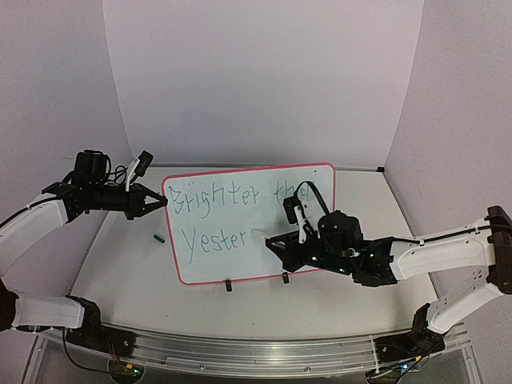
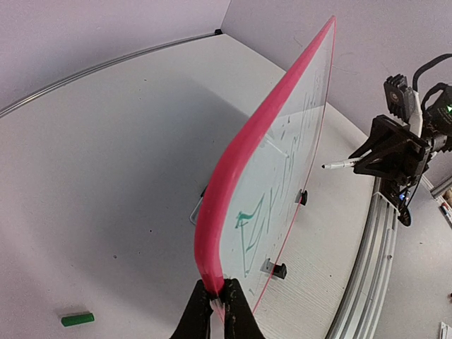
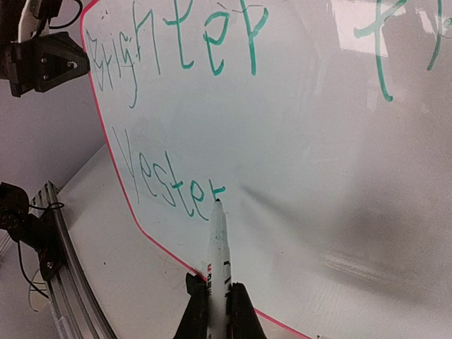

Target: Write a sentence on the whiteboard

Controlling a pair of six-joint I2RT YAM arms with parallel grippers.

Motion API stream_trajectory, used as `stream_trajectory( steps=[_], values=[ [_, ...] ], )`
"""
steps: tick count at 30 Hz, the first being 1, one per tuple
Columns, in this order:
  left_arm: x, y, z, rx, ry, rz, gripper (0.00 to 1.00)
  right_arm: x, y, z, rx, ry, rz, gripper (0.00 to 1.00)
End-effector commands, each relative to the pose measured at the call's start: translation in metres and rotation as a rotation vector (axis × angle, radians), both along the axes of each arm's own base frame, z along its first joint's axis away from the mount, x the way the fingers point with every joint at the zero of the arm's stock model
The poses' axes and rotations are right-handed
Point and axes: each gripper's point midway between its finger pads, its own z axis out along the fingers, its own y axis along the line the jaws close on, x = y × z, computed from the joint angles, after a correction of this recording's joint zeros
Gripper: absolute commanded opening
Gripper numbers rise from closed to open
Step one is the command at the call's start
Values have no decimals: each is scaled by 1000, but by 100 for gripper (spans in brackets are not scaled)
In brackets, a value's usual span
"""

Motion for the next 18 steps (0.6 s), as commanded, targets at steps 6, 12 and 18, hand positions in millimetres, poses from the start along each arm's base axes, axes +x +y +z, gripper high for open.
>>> stream_trajectory(
  steps=[6, 12, 18],
  values=[
    [-9, -1, -30, 66, 92, -14, 0, 8, 6, -1, 30, 14, 31, 0],
    [-8, -2, -31, 67, 94, -15, 0, 15, 5, 0, 30, 12, 13, 0],
    [-8, -1, -31, 68, 94, -15, 0, 22, 6, -1, 25, 9, 1, 0]
  ],
)
